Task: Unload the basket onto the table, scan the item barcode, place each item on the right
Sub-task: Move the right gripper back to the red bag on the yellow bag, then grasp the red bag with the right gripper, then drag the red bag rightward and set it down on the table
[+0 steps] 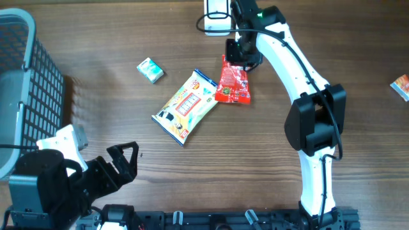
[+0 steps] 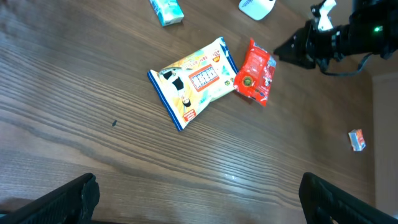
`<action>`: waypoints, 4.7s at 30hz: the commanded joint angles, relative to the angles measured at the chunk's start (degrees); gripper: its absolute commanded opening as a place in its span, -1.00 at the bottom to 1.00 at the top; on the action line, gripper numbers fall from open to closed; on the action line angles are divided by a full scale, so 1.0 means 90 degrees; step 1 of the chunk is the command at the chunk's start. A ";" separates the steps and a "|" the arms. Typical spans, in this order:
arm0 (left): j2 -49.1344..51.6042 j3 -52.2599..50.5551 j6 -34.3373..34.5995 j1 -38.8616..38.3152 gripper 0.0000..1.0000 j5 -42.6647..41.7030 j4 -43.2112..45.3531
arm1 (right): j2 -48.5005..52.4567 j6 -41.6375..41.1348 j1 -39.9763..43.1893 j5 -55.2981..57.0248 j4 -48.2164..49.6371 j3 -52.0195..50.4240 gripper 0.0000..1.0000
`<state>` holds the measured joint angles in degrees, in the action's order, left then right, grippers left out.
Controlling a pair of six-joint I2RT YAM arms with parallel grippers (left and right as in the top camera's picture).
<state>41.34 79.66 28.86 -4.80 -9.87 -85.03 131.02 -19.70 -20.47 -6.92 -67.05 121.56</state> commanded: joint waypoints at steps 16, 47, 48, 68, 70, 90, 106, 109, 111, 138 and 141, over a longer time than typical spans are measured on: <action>-0.0017 -0.0022 0.0039 0.0005 1.00 -0.0007 0.0015 | 0.0882 -0.0979 0.0719 0.2341 -0.1314 -0.0007 -0.91; -0.0017 -0.0022 0.0039 0.0005 1.00 -0.0007 0.0015 | 0.0617 -0.0522 -0.0163 0.0223 -0.0908 -0.0007 -0.91; -0.0017 -0.0022 0.0039 0.0005 1.00 -0.0007 0.0015 | 0.0442 -0.0517 -0.0148 0.0226 -0.0952 -0.0007 -0.91; -0.0017 -0.0022 0.0039 0.0005 1.00 -0.0007 0.0015 | 0.1236 -0.0969 0.0002 0.0981 0.0962 -0.0022 -0.91; -0.0017 -0.0022 0.0039 0.0005 1.00 -0.0007 0.0015 | 0.1154 -0.0971 0.0102 0.0976 0.0721 0.0010 -0.91; -0.0017 -0.0022 0.0039 0.0005 1.00 -0.0007 0.0015 | -0.0223 -0.0379 0.0566 0.0095 0.0070 -0.2572 -0.91; -0.0017 -0.0022 0.0039 0.0005 1.00 -0.0007 0.0015 | -0.1445 0.0556 0.1290 0.0763 -0.0862 -0.1668 1.00; -0.0017 -0.0022 0.0039 0.0005 1.00 -0.0007 0.0015 | -0.1438 0.1086 0.1770 -0.0180 -0.0882 -0.1829 1.00; -0.0017 -0.0022 0.0039 0.0005 1.00 -0.0007 0.0015 | -0.1438 0.1605 0.2113 -0.1217 -0.0668 -0.2144 0.99; -0.0017 -0.0022 0.0039 0.0005 1.00 -0.0007 0.0015 | -0.1367 -0.1226 0.2501 -0.4483 0.6450 -0.7742 -0.35; -0.0017 -0.0022 0.0039 0.0005 1.00 -0.0007 0.0015 | -0.1367 -0.1379 0.2509 -0.4097 0.6450 -0.7740 -0.91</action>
<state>41.34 79.64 28.86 -4.80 -9.87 -85.01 116.11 -29.65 2.50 -53.82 -8.47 53.41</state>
